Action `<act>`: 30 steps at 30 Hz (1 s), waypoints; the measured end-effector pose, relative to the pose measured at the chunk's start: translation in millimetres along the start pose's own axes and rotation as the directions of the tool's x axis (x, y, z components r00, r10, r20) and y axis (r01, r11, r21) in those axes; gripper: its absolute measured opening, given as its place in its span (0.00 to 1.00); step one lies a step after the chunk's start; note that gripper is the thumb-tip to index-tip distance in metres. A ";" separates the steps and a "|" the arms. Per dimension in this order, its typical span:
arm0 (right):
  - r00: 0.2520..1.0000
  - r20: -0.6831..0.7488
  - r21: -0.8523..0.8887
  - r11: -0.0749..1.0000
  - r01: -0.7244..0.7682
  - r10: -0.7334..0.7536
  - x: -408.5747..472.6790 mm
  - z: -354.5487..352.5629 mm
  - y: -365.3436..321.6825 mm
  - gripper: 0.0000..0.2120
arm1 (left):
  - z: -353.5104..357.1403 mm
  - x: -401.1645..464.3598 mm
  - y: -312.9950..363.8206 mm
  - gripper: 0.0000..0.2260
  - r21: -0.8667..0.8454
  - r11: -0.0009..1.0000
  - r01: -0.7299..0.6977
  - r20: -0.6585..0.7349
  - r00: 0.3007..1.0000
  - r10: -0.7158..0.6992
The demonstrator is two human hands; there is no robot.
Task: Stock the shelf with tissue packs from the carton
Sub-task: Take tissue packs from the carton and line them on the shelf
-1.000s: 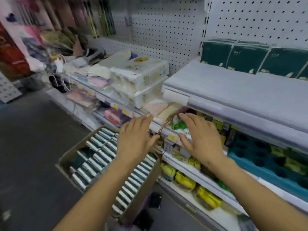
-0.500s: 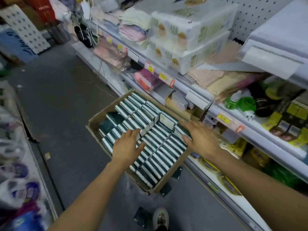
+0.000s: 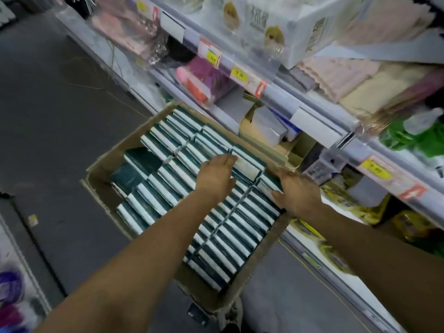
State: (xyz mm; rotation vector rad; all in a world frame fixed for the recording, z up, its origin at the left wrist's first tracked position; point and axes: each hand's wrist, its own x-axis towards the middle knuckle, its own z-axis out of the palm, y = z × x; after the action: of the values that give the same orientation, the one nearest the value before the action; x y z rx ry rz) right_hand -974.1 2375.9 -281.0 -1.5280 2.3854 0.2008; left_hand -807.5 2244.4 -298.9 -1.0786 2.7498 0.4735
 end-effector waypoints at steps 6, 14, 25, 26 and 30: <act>0.998 0.036 -0.170 0.984 -0.047 0.054 10.7 33.2 6.9 0.35 | 29.9 59.8 20.8 0.31 0.200 0.976 -0.082 -0.042 0.995 0.093; 0.996 0.015 -0.161 0.983 -0.090 0.093 14.1 40.8 -2.9 0.19 | 38.3 71.2 16.8 0.22 0.382 0.914 -0.140 -0.114 0.974 0.197; 0.933 -0.322 0.266 0.961 -0.072 0.159 -63.9 -55.3 13.3 0.13 | -59.5 -9.2 37.6 0.17 -0.748 0.595 0.294 0.074 0.928 -0.366; 0.917 -0.374 0.285 0.958 -0.028 0.138 -70.1 -63.7 13.2 0.11 | -67.2 -17.9 42.6 0.16 -0.826 0.473 0.305 0.120 0.917 -0.381; 0.836 -0.548 0.341 0.912 0.227 -0.003 -95.2 -99.5 7.6 0.14 | -103.4 -53.2 70.3 0.16 -0.941 0.043 0.336 0.302 0.889 -0.345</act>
State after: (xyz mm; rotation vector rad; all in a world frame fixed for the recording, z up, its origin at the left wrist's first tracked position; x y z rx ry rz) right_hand -961.4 2433.8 -156.5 -1.6720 2.4867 -0.8033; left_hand -819.1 2291.3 -171.9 -1.8221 1.6472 2.3993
